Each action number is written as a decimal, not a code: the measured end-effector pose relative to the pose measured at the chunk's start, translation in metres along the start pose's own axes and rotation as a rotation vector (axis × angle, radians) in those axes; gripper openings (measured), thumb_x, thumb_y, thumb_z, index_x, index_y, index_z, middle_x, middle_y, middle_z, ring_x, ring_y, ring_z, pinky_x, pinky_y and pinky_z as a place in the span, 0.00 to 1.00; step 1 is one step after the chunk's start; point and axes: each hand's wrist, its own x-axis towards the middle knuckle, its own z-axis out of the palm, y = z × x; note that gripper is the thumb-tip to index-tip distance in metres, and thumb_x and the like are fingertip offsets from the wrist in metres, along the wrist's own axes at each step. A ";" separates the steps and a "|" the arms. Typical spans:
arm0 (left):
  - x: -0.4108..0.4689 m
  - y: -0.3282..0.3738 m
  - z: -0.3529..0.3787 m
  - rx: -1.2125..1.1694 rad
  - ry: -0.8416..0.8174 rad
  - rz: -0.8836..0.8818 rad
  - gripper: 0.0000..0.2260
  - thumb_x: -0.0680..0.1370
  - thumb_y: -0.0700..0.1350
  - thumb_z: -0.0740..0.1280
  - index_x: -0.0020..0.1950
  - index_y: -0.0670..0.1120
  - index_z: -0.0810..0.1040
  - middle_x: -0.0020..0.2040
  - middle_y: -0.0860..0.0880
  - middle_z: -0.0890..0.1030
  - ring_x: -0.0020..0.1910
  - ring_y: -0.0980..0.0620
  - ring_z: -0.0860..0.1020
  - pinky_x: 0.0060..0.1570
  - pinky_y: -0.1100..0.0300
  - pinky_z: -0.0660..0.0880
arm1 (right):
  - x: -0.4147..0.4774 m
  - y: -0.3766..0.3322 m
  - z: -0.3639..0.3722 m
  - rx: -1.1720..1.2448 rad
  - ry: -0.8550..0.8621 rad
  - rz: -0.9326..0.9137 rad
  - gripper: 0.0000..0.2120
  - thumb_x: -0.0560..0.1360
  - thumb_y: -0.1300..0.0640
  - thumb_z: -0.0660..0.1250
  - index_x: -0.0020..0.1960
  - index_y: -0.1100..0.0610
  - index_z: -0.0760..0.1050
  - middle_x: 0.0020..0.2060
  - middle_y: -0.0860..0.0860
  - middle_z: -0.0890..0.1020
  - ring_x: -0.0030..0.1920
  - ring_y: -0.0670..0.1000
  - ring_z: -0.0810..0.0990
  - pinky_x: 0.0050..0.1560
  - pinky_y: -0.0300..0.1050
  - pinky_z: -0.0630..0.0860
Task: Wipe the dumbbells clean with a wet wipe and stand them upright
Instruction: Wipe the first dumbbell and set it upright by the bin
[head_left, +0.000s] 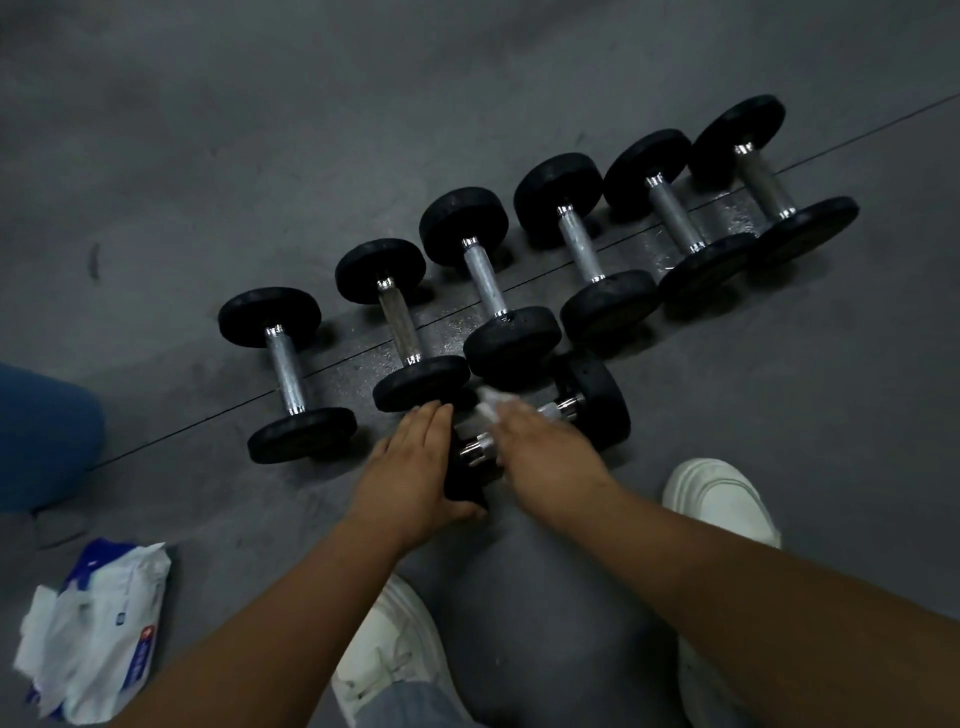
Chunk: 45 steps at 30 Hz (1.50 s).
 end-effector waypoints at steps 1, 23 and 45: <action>0.000 0.000 0.001 -0.006 0.001 -0.006 0.56 0.64 0.67 0.75 0.81 0.48 0.47 0.81 0.50 0.49 0.79 0.51 0.50 0.75 0.51 0.58 | 0.003 0.006 -0.001 0.019 0.012 0.095 0.30 0.77 0.55 0.62 0.76 0.60 0.60 0.78 0.55 0.56 0.77 0.54 0.54 0.67 0.51 0.70; -0.005 -0.005 0.001 -0.099 -0.005 0.036 0.53 0.67 0.60 0.76 0.81 0.47 0.47 0.81 0.49 0.49 0.79 0.50 0.49 0.75 0.54 0.55 | -0.009 -0.003 -0.004 0.306 0.021 0.130 0.16 0.73 0.52 0.71 0.59 0.54 0.78 0.56 0.52 0.77 0.59 0.54 0.75 0.53 0.45 0.73; -0.068 0.022 0.045 -0.443 -0.093 -0.073 0.58 0.63 0.65 0.77 0.80 0.55 0.41 0.80 0.49 0.51 0.75 0.47 0.64 0.68 0.53 0.69 | -0.057 -0.011 0.015 0.172 -0.149 -0.010 0.24 0.75 0.62 0.63 0.71 0.56 0.68 0.68 0.54 0.70 0.69 0.55 0.67 0.67 0.47 0.68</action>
